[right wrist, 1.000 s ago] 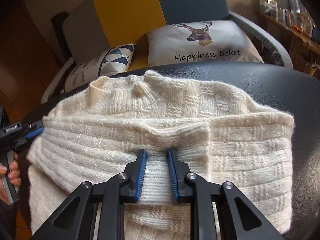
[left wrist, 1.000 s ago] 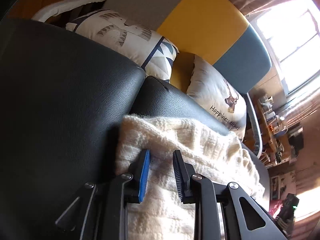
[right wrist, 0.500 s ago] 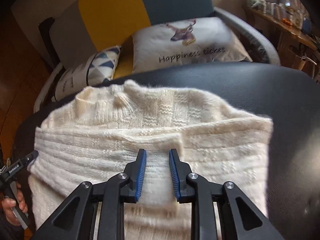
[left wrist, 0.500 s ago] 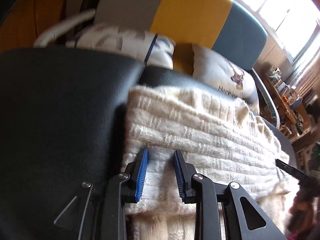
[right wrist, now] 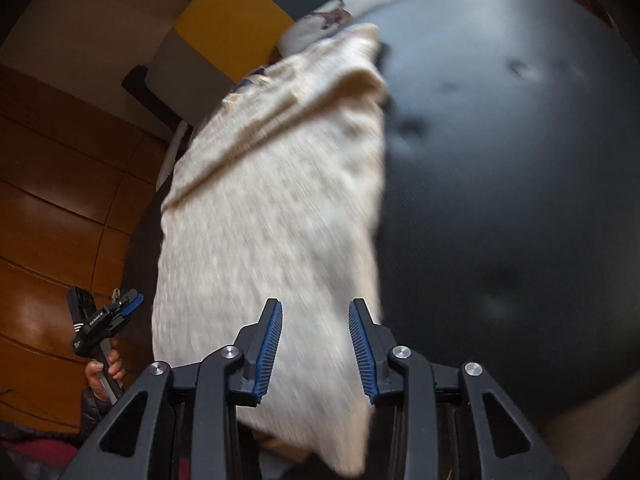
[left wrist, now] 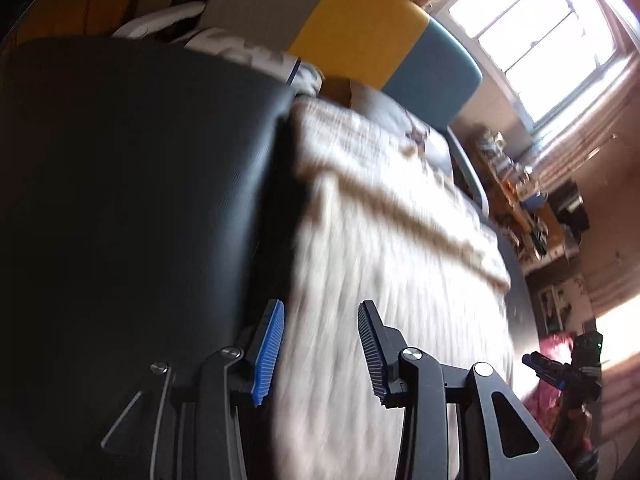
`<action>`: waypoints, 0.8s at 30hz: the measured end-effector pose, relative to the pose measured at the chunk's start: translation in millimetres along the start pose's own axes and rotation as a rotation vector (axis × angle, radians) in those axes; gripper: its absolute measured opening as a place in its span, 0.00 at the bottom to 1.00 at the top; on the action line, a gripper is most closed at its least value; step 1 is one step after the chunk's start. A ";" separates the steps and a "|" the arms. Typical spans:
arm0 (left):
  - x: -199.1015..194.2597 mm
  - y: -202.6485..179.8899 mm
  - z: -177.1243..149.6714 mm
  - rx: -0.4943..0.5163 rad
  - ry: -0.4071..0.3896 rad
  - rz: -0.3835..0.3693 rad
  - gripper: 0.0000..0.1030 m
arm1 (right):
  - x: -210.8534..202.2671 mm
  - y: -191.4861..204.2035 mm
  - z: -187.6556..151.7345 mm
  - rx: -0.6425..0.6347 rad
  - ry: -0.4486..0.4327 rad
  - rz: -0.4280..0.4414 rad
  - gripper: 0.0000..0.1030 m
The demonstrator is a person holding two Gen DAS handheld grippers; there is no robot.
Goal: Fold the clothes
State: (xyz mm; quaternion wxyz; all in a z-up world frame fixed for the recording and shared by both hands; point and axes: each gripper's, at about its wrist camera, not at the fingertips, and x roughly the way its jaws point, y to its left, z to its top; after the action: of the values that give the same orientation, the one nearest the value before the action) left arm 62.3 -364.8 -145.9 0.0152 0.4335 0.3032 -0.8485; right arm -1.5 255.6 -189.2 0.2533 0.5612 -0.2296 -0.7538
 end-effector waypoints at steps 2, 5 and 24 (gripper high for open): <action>-8.3 4.1 -22.0 0.005 0.024 -0.015 0.40 | -1.6 -11.2 -16.7 0.035 0.008 0.021 0.34; -13.9 7.4 -45.7 -0.012 0.060 -0.049 0.41 | 3.4 -21.0 -27.8 0.063 0.015 0.056 0.34; -11.3 3.7 -89.7 -0.016 0.061 -0.143 0.49 | 36.3 -11.7 -23.3 0.031 0.038 0.233 0.35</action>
State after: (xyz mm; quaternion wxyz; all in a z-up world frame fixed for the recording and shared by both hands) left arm 135.6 -323.2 -178.8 -0.0515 0.4363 0.3406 -0.8313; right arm 10.6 239.9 -229.2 0.3348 0.5489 -0.2999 -0.7047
